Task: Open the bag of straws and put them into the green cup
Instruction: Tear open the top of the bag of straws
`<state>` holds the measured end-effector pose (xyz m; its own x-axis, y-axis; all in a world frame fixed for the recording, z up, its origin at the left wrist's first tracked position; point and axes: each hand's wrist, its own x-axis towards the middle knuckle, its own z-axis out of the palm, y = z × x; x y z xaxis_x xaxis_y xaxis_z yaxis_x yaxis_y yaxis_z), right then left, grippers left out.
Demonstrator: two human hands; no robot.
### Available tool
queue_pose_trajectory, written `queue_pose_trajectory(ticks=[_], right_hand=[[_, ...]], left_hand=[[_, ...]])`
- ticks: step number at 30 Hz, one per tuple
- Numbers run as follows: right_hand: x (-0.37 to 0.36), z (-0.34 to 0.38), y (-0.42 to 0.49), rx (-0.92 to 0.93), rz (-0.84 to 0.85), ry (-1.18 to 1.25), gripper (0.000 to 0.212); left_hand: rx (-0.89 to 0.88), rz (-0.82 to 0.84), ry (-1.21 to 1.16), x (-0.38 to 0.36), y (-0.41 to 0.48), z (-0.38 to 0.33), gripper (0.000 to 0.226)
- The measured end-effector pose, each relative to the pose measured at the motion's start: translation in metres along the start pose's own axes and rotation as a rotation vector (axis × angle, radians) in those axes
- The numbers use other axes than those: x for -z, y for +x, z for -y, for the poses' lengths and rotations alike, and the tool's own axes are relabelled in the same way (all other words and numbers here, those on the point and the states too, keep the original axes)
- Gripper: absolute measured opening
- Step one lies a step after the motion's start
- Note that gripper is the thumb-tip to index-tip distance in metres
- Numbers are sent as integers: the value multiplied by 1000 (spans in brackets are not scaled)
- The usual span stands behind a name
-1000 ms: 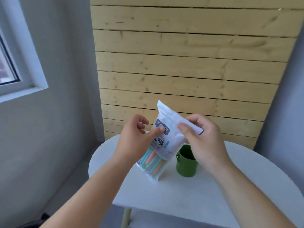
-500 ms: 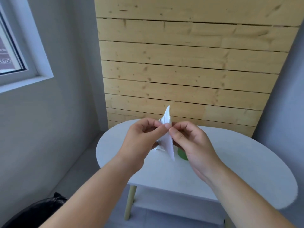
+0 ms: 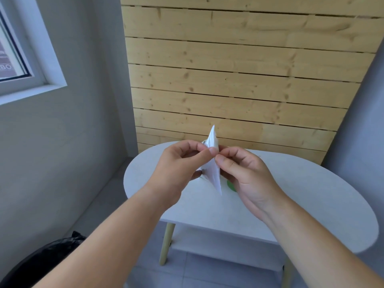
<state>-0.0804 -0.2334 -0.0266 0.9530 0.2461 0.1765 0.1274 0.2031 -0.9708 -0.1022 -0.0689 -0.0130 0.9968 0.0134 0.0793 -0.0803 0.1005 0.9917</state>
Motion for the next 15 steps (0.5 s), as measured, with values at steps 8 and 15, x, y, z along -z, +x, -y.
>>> queue_pose_trajectory(ticks=[8,15], right_hand=[[-2,-8,3,57,-51,-154,16],[-6,-14,3,104,-144,-205,22]], left_hand=[[-6,-69,15,-7,0,4,10],[-2,-78,89,-6,1,4,18]])
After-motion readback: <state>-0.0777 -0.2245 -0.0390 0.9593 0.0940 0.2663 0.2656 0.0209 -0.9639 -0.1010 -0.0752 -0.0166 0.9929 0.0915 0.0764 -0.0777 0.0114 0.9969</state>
